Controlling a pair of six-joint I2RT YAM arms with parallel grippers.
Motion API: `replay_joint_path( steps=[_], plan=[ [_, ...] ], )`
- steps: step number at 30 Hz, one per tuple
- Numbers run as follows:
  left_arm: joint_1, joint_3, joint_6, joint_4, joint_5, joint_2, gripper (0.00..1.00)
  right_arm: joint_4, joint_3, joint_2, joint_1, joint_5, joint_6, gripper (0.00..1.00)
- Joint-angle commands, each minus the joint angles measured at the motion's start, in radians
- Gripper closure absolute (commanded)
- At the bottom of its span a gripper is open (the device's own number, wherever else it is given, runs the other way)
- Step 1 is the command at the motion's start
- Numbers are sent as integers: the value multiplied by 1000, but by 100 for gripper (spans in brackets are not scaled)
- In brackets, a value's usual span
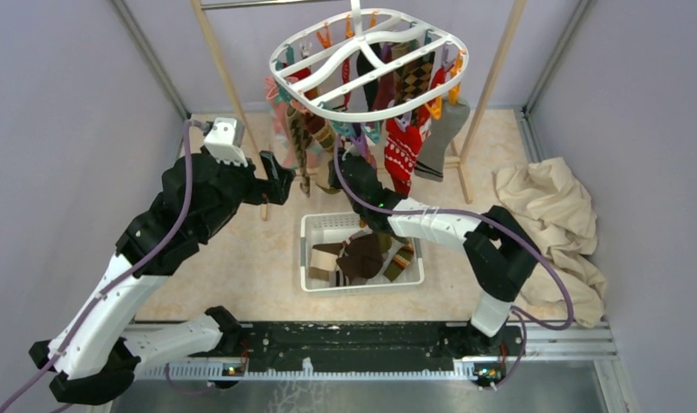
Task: Remove the socks clipped to the hanger
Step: Remove the sock from the hanger.
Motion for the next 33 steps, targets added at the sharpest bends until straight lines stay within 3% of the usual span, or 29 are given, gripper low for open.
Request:
replay_joint_path(
  steps=[1, 4, 6, 18, 26, 33],
  plan=[
    [-2, -27, -15, 0, -8, -13, 1, 51, -54, -137, -45, -26, 6, 82],
    [-2, -44, -18, 8, -2, -12, 1, 33, -98, -201, -57, -38, -6, 94],
    [-2, -57, -19, 14, -2, -11, 1, 28, -131, -238, -62, -54, -13, 95],
    [-2, -209, -33, 143, 61, -3, 1, -112, -290, -522, -67, -76, -19, 96],
    [-3, -405, -64, 400, 174, 8, 1, -274, -314, -694, -69, -99, -30, 96],
    [-5, -547, -47, 608, 130, 72, 1, -363, -294, -765, -70, -109, -46, 96]
  ],
)
